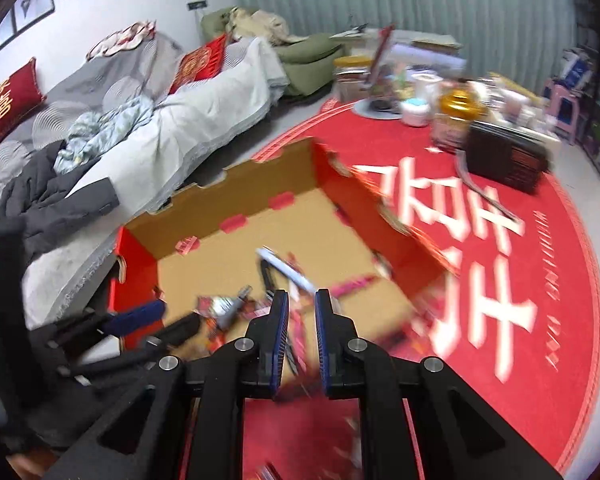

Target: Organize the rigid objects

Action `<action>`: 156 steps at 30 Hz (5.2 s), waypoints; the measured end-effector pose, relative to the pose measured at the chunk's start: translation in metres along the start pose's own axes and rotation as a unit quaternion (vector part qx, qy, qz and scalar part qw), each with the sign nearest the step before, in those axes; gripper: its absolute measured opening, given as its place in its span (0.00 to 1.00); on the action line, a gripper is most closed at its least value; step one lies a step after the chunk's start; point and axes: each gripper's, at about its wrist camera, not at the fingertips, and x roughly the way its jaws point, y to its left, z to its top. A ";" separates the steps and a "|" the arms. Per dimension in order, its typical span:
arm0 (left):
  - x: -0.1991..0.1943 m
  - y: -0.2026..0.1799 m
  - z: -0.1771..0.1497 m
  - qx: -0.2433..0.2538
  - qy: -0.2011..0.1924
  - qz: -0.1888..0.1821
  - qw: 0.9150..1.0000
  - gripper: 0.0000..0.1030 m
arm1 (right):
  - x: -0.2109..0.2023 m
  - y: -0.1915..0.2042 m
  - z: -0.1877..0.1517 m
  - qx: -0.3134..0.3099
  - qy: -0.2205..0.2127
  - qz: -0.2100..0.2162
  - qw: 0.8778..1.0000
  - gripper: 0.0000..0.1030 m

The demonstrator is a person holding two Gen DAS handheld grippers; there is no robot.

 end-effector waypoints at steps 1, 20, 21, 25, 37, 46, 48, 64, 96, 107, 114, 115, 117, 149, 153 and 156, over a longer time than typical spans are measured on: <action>-0.008 -0.007 -0.006 0.009 -0.005 -0.007 1.000 0.42 | -0.008 -0.007 -0.013 0.007 0.002 -0.006 1.000 0.22; -0.005 -0.062 -0.120 0.086 0.048 -0.025 0.995 0.42 | -0.016 -0.045 -0.113 -0.018 0.052 -0.035 0.998 0.57; -0.004 -0.060 -0.122 0.089 0.049 -0.026 0.994 0.42 | -0.014 -0.043 -0.113 -0.021 0.052 -0.033 0.998 0.57; -0.001 -0.055 -0.128 0.097 0.055 -0.022 0.993 0.42 | -0.001 -0.036 -0.110 -0.033 0.060 -0.022 0.997 0.57; 0.013 -0.064 -0.136 0.137 0.071 -0.015 0.988 0.42 | 0.030 -0.024 -0.103 -0.073 0.088 -0.021 0.993 0.57; 0.022 -0.061 -0.139 0.157 0.078 -0.012 0.984 0.45 | 0.054 -0.013 -0.099 -0.091 0.116 -0.022 0.989 0.52; 0.022 -0.058 -0.138 0.158 0.075 -0.021 0.984 0.45 | 0.060 -0.006 -0.099 -0.108 0.122 -0.030 0.986 0.46; 0.019 -0.064 -0.142 0.152 0.076 -0.021 0.985 0.40 | 0.028 -0.024 -0.131 -0.078 0.123 -0.021 0.989 0.11; 0.015 -0.080 -0.153 0.132 0.095 0.007 0.987 0.39 | 0.006 -0.022 -0.155 -0.081 0.153 -0.041 0.984 0.11; 0.011 -0.076 -0.155 0.121 0.083 0.002 0.989 0.39 | 0.002 -0.024 -0.158 -0.057 0.170 -0.048 0.983 0.11; 0.008 -0.074 -0.156 0.111 0.082 0.005 0.990 0.38 | -0.009 -0.031 -0.170 -0.018 0.171 -0.023 0.985 0.11; 0.008 -0.074 -0.156 0.111 0.082 0.006 0.990 0.38 | -0.010 -0.031 -0.171 -0.017 0.171 -0.022 0.985 0.11; 0.008 -0.074 -0.156 0.109 0.082 0.007 0.991 0.38 | -0.011 -0.032 -0.172 -0.012 0.171 -0.020 0.985 0.11; -0.020 -0.059 -0.137 0.064 0.058 0.027 0.996 0.38 | -0.053 -0.022 -0.148 0.024 0.087 0.040 0.995 0.11; -0.024 -0.056 -0.129 0.059 0.048 0.035 0.996 0.38 | -0.060 -0.019 -0.135 0.025 0.069 0.039 0.997 0.11; -0.028 -0.053 -0.123 0.053 0.042 0.037 0.997 0.38 | -0.063 -0.014 -0.128 0.017 0.062 0.042 0.997 0.11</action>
